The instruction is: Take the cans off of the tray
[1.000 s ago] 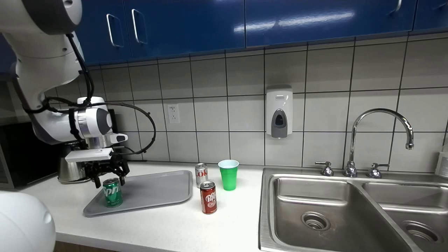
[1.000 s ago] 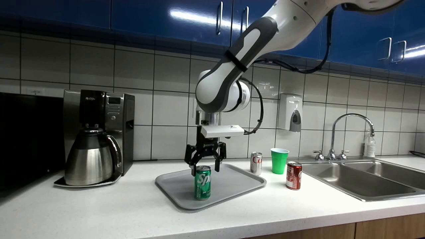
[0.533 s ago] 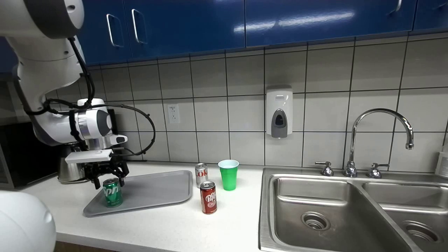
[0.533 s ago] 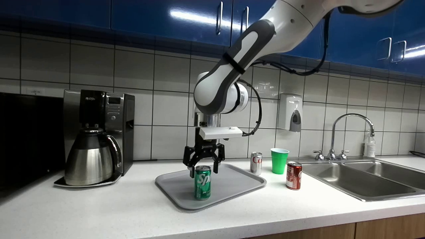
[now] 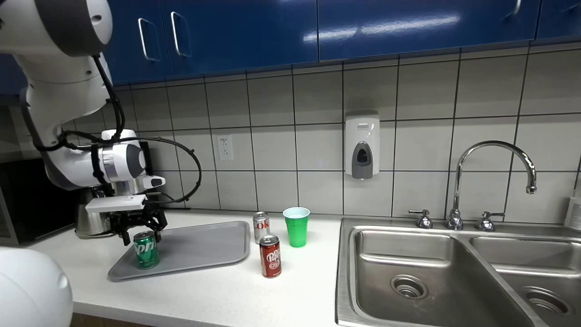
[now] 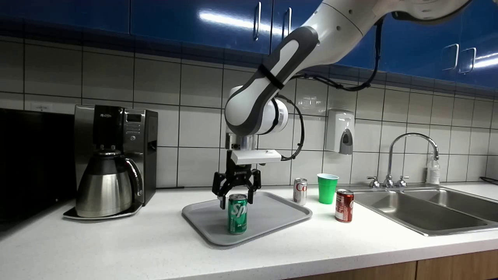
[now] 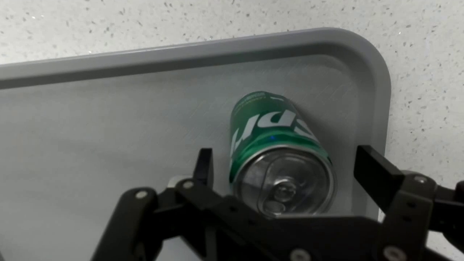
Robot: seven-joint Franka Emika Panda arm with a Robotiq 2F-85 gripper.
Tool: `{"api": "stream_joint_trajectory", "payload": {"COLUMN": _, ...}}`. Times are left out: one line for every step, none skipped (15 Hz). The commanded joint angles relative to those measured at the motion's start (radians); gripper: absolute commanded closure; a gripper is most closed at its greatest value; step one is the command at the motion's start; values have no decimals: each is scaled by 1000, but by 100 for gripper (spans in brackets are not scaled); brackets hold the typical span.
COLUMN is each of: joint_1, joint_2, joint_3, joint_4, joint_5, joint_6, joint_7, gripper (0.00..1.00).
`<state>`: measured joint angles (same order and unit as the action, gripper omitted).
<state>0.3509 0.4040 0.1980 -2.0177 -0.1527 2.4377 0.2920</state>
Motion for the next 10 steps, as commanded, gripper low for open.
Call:
{"api": "stream_joint_trajectory", "payload": {"joint_1": 13, "joint_2": 14, "joint_3": -13, "joint_4": 31, "joint_5": -5, "joint_6": -19, "joint_7": -13, "gripper": 28}}
{"api": "stream_joint_trajectory", "payload": {"joint_1": 8, "joint_2": 12, "joint_3": -9, "joint_4": 29, "joint_5": 3, "joint_6": -17, "joint_7": -22, "gripper": 34}}
{"api": "stream_joint_trajectory", "payload": {"joint_1": 8, "joint_2": 10, "joint_3": -9, "joint_4": 27, "joint_5": 4, "joint_6": -14, "joint_7": -21, "gripper": 44}}
{"api": "stream_joint_trajectory", "payload": {"joint_1": 9, "joint_2": 9, "joint_3": -9, "joint_4": 26, "joint_5": 3, "joint_6": -14, "joint_7": -20, "gripper": 51}}
{"api": "stream_joint_trajectory", "payload": {"joint_1": 9, "joint_2": 7, "joint_3": -10, "joint_4": 25, "joint_5": 2, "joint_6": -15, "joint_7": -19, "gripper": 60}}
{"api": "stream_joint_trajectory", "payload": {"joint_1": 10, "joint_2": 3, "joint_3": -11, "joint_4": 22, "joint_5": 1, "joint_6": -14, "joint_7": -16, "gripper": 62}}
{"api": "stream_joint_trajectory", "payload": {"joint_1": 11, "joint_2": -2, "joint_3": -12, "joint_4": 18, "joint_5": -1, "joint_6": -13, "joint_7": -13, "gripper": 62}}
{"api": "stream_joint_trajectory", "payload": {"joint_1": 13, "joint_2": -10, "joint_3": -13, "joint_4": 13, "joint_5": -5, "joint_6": -10, "joint_7": -9, "gripper": 62}}
{"api": "stream_joint_trajectory", "payload": {"joint_1": 14, "joint_2": -16, "joint_3": -15, "joint_4": 8, "joint_5": -6, "joint_6": -8, "joint_7": -4, "gripper": 62}}
{"api": "stream_joint_trajectory", "payload": {"joint_1": 12, "joint_2": -25, "joint_3": -14, "joint_4": 0, "joint_5": -3, "joint_6": -5, "joint_7": -3, "gripper": 62}}
